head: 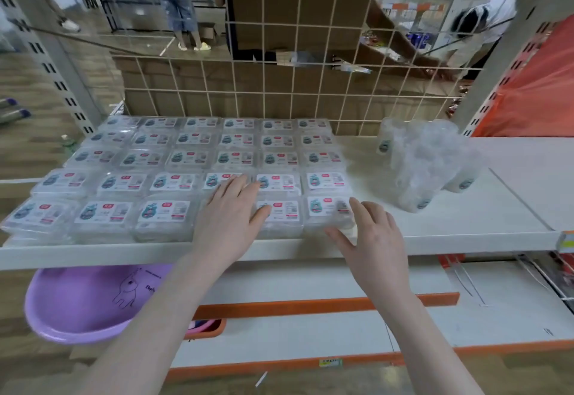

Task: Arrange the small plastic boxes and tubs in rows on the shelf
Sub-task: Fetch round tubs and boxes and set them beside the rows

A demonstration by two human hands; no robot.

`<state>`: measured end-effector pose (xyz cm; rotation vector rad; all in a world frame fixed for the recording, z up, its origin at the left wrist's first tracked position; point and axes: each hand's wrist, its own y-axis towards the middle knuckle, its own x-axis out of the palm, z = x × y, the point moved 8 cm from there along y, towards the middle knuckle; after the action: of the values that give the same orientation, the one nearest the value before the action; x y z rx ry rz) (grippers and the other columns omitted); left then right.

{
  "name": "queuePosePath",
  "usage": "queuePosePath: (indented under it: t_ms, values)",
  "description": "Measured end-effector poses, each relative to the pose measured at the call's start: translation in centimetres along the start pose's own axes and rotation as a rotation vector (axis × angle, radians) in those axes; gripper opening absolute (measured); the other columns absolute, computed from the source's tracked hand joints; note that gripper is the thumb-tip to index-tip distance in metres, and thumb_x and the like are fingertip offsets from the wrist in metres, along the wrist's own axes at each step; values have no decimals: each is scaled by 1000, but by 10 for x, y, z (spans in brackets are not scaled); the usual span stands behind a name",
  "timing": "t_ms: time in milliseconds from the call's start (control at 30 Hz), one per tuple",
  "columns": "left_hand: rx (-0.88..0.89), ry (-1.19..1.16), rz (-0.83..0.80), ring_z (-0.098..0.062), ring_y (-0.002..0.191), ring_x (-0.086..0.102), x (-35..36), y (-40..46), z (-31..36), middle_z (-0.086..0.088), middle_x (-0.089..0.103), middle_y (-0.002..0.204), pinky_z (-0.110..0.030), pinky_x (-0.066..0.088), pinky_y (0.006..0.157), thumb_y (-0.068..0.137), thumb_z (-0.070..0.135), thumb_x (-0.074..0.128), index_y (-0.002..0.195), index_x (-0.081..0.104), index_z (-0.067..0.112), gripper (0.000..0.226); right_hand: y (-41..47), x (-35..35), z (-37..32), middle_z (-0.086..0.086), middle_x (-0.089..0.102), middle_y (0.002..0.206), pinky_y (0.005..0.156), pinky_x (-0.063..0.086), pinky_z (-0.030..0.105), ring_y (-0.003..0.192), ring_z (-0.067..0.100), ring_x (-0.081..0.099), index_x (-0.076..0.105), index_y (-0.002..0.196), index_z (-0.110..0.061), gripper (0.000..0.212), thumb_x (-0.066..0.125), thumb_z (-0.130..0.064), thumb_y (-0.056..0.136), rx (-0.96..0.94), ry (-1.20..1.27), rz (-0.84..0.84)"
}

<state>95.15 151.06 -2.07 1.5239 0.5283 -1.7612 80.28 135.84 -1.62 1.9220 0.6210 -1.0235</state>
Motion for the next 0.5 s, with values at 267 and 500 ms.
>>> queuePosePath:
  t_ms: [267, 500]
  values:
    - [45, -16, 68, -16, 144, 16, 9, -16, 119, 2, 24, 155, -34, 17, 114, 96, 46, 36, 145, 33, 23, 54, -44, -68, 135, 20, 65, 97, 70, 52, 45, 86, 40, 62, 63, 110, 5, 44, 76, -18, 76, 119, -59, 104]
    - [151, -71, 73, -16, 144, 15, 50, -26, 294, 3, 24, 155, -29, 16, 115, 96, 49, 36, 145, 32, 23, 56, -81, -156, 293, 22, 64, 94, 74, 51, 46, 85, 42, 61, 64, 103, 7, 38, 78, -10, 72, 205, -131, 170]
